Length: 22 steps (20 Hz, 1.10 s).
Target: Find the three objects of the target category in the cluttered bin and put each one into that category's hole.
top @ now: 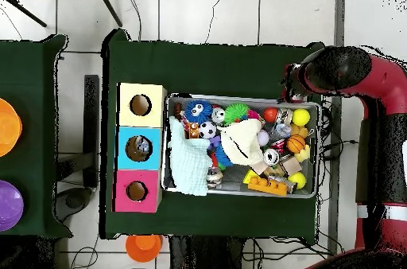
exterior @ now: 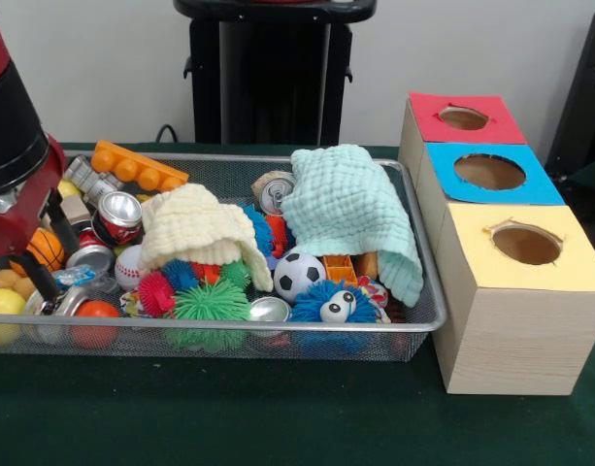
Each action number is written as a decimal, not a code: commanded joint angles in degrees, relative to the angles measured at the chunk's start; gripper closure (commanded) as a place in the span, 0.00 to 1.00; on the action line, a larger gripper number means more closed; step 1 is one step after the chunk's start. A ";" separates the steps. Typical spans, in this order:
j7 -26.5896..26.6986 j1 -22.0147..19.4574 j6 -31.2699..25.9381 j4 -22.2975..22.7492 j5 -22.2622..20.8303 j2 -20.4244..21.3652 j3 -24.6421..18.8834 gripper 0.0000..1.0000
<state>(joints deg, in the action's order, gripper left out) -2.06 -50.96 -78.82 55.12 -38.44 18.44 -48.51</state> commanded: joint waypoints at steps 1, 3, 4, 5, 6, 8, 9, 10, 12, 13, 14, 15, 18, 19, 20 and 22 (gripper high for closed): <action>15.50 -1.36 2.22 4.96 -2.78 -2.17 2.28 0.00; 15.71 -1.22 2.27 4.68 -3.44 -2.27 2.64 0.00; 15.61 -1.18 2.44 4.83 -3.70 -2.26 2.81 0.00; 15.21 -0.98 2.57 5.36 -4.10 -1.90 3.12 0.00; 15.23 -0.94 2.48 5.36 -4.30 -1.89 3.26 0.00; 15.21 -0.75 1.73 5.42 -4.58 -1.72 3.70 0.00; 15.25 -0.61 1.35 5.25 -4.84 -1.75 4.00 0.00; 15.23 -0.48 1.18 5.15 -5.02 -1.89 4.19 0.00; 15.23 -0.19 0.42 4.92 -5.31 -2.07 4.68 0.00; 15.24 -0.12 0.36 4.82 -5.50 -2.22 4.87 0.00; 15.19 0.02 0.25 4.63 -5.58 -2.32 4.93 0.00; 15.14 0.15 0.16 4.51 -5.77 -2.46 5.08 0.00; 14.99 0.35 -0.33 4.26 -6.22 -2.50 5.18 0.00; 14.95 0.46 -0.86 3.99 -6.37 -2.57 5.25 0.00; 14.91 0.44 -1.07 3.95 -6.39 -2.66 5.22 0.00; 14.92 0.46 -1.04 3.81 -6.61 -3.12 5.30 0.00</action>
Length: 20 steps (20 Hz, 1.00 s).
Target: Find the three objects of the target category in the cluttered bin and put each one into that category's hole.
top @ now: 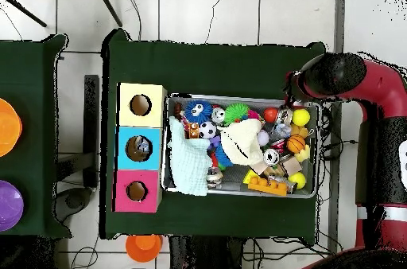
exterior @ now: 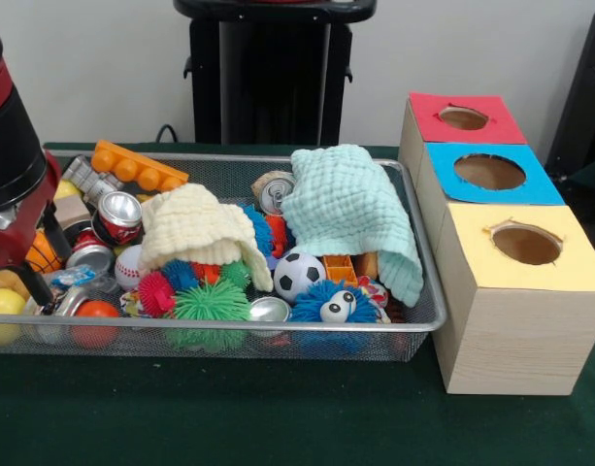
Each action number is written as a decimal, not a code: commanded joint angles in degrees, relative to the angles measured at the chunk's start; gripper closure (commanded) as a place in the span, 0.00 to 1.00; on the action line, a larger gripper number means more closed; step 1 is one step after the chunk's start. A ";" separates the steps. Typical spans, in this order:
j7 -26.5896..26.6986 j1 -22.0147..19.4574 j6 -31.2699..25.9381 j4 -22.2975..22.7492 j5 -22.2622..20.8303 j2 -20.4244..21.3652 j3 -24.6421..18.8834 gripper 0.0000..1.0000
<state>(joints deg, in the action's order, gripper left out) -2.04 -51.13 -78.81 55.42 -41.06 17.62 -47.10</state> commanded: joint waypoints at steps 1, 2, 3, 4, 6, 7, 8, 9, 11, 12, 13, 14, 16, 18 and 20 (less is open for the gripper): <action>14.94 0.61 -1.17 3.29 -3.97 -2.60 3.95 0.00; 14.96 0.60 -1.43 3.22 -3.94 -2.75 4.04 0.00; 14.97 0.60 -1.69 3.15 -3.91 -2.89 4.13 0.00; 14.98 0.59 -1.88 3.16 -3.88 -2.94 4.20 0.00; 14.99 0.56 -2.37 3.09 -3.82 -3.23 4.41 0.00; 15.11 0.58 -2.86 2.97 -3.80 -3.31 4.55 0.00; 15.17 0.55 -2.90 2.97 -3.74 -3.34 4.54 0.00; 15.21 0.59 -3.08 2.84 -3.76 -3.44 4.63 0.00; 15.71 0.54 -3.37 1.88 -4.09 -4.06 4.93 0.00; 15.78 0.61 -3.54 1.63 -4.18 -4.17 5.05 0.00; 15.74 0.65 -3.80 1.61 -4.27 -4.14 5.27 0.00; 15.79 0.70 -4.02 1.45 -4.32 -4.20 5.40 0.00; 15.76 0.95 -4.50 1.30 -4.61 -4.15 5.79 0.00; 15.73 1.05 -4.74 1.08 -4.81 -4.28 6.13 0.00; 15.75 1.35 -5.46 0.57 -5.09 -4.34 6.55 0.00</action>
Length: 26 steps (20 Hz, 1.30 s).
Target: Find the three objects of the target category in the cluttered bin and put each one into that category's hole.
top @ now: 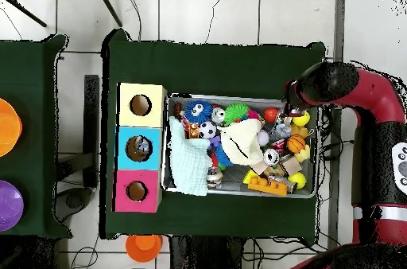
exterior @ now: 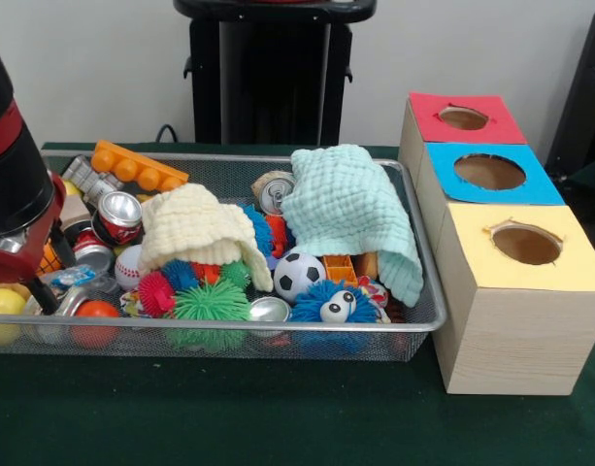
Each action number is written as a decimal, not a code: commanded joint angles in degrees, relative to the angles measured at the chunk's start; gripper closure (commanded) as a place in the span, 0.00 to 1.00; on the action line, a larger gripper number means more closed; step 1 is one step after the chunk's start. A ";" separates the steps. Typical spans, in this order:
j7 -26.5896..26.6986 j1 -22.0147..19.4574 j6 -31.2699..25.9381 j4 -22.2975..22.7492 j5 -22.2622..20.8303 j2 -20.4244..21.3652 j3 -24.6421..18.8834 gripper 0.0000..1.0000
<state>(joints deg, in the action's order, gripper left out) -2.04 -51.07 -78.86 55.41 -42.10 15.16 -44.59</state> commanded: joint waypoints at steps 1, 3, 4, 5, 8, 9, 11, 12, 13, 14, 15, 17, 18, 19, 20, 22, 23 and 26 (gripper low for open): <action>15.87 1.40 -5.75 0.30 -4.25 -1.91 4.28 0.00; 15.89 1.58 -6.16 -0.15 -4.65 -2.13 4.71 0.00; 15.56 1.81 -6.07 0.03 -4.67 -2.06 4.78 0.00; 15.65 1.83 -6.23 -0.15 -4.70 -2.13 4.84 0.00; 15.16 2.21 -6.32 0.33 -4.90 -2.14 5.31 0.00; 15.20 2.26 -6.52 0.34 -4.83 -2.13 5.41 0.00; 15.26 2.47 -7.03 0.29 -5.02 -2.19 5.88 0.00; 15.32 2.48 -7.06 0.27 -5.03 -2.26 5.99 0.00; 15.37 2.50 -7.18 0.24 -4.87 -2.29 6.00 0.00; 15.47 2.56 -7.37 0.17 -4.86 -2.33 6.13 0.00; 15.77 2.65 -7.77 -0.26 -4.85 -2.52 6.20 0.00; 15.92 2.74 -8.00 -0.63 -4.58 -2.72 6.22 0.00; 16.06 2.79 -7.98 -0.77 -4.62 -2.76 6.30 0.00; 16.04 2.79 -7.91 -0.82 -4.76 -2.87 6.50 0.00; 16.09 2.88 -8.00 -1.06 -4.90 -2.96 6.63 0.00; 16.17 3.11 -8.29 -1.97 -5.51 -3.40 6.96 0.00; 16.11 3.21 -8.44 -2.31 -5.63 -3.53 7.00 0.00; 15.78 3.58 -8.91 -2.84 -6.25 -3.65 7.45 0.00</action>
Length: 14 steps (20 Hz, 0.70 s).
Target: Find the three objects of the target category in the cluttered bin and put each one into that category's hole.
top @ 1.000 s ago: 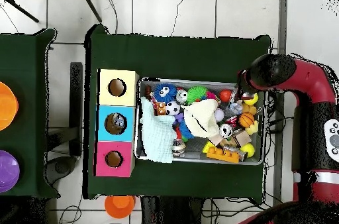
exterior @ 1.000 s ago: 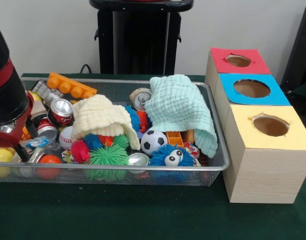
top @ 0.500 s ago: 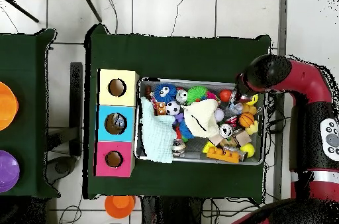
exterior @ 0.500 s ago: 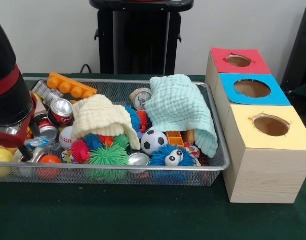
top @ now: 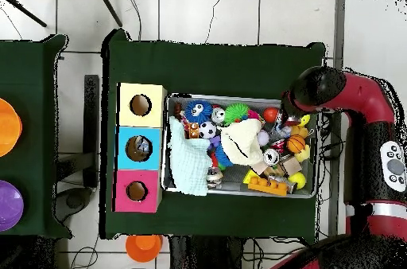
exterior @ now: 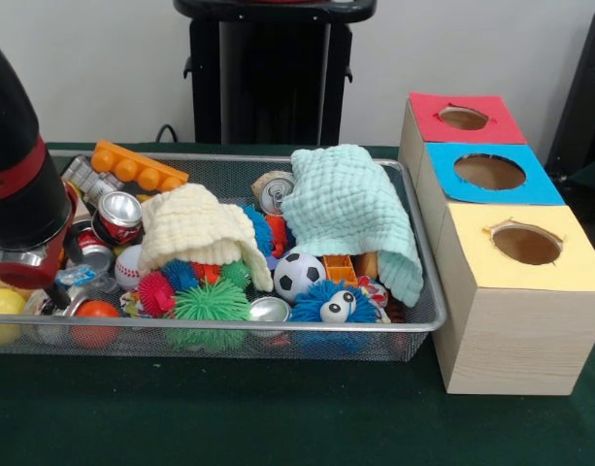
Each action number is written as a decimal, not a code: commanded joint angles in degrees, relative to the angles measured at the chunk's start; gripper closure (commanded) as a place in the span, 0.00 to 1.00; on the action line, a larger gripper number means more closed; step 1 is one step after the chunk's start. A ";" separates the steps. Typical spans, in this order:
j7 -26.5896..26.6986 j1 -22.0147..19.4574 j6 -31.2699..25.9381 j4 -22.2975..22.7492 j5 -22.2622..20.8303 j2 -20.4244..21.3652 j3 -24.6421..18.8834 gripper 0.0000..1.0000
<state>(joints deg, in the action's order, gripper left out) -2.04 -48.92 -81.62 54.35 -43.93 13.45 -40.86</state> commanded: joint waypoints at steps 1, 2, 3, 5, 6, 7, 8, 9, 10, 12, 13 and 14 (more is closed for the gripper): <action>15.90 1.53 -6.45 -2.26 -4.67 -2.08 3.85 0.00; 15.86 1.60 -6.47 -2.34 -4.73 -2.15 3.94 0.00; 16.04 1.62 -6.65 -2.63 -4.93 -2.23 4.01 0.00; 15.82 1.81 -6.36 -2.66 -5.30 -2.51 4.22 0.00; 15.86 1.81 -6.40 -2.77 -5.36 -2.60 4.20 0.00; 15.94 1.86 -6.52 -3.04 -5.59 -2.76 4.30 0.00; 15.64 1.89 -6.31 -2.45 -5.58 -2.58 4.45 0.00; 15.68 1.91 -6.33 -2.57 -5.66 -2.70 4.51 0.00; 15.77 1.94 -6.40 -2.76 -5.68 -2.79 4.57 0.00; 15.96 2.04 -6.62 -3.08 -5.74 -2.92 4.81 0.00; 16.01 2.06 -6.65 -3.19 -5.70 -2.99 4.90 0.00; 16.07 2.08 -6.68 -3.31 -5.67 -3.06 4.99 0.00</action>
<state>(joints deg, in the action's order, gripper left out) -2.04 -47.46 -82.26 52.19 -45.86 12.97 -39.31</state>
